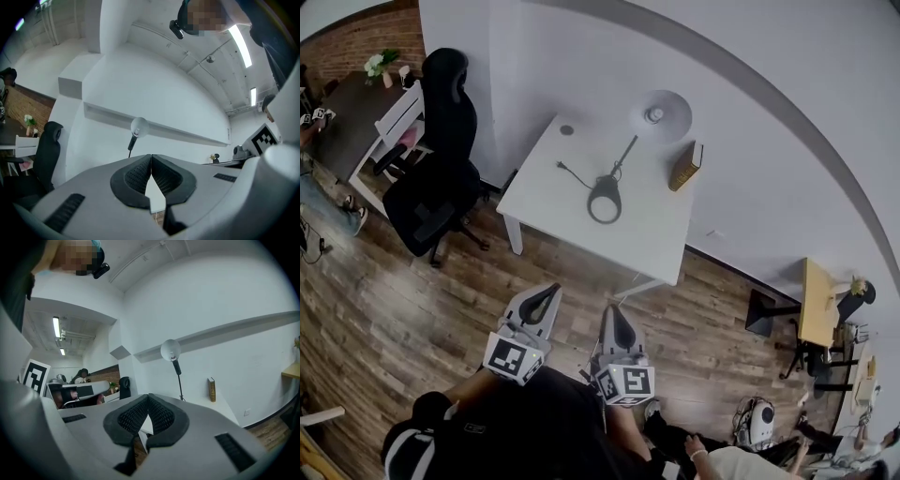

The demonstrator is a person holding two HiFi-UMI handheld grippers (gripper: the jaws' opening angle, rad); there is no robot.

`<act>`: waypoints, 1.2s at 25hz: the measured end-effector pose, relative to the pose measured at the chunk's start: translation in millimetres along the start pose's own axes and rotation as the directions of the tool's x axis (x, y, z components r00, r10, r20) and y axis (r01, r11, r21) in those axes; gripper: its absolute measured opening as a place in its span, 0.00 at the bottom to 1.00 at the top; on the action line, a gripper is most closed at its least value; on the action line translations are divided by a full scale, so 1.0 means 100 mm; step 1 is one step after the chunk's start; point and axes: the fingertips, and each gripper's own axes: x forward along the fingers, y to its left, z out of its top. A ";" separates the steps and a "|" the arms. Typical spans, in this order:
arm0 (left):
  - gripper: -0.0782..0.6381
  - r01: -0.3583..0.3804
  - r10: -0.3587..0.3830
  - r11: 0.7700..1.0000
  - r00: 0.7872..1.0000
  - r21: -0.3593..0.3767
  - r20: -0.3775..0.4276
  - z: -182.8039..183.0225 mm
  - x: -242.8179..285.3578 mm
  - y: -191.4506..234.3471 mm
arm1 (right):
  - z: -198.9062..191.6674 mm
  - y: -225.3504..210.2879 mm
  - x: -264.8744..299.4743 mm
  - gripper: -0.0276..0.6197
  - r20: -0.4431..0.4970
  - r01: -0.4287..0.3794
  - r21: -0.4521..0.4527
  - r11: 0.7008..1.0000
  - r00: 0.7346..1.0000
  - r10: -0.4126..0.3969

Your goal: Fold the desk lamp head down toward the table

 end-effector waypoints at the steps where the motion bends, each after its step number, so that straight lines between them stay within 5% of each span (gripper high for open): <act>1: 0.15 0.007 -0.007 1.000 1.000 -0.004 -0.002 0.01 0.05 0.08 | 0.02 0.01 0.09 0.06 -0.001 0.009 0.002 1.000 1.000 -0.009; 14: 0.15 0.080 -0.080 0.995 0.997 -0.053 -0.011 0.01 0.50 0.82 | 0.20 0.10 0.92 0.06 0.009 0.085 0.001 0.996 0.996 -0.085; 30: 0.15 0.042 -0.043 0.998 0.999 -0.049 -0.020 0.02 0.94 1.15 | 0.30 -0.17 1.48 0.06 0.021 0.067 0.018 0.998 0.997 -0.068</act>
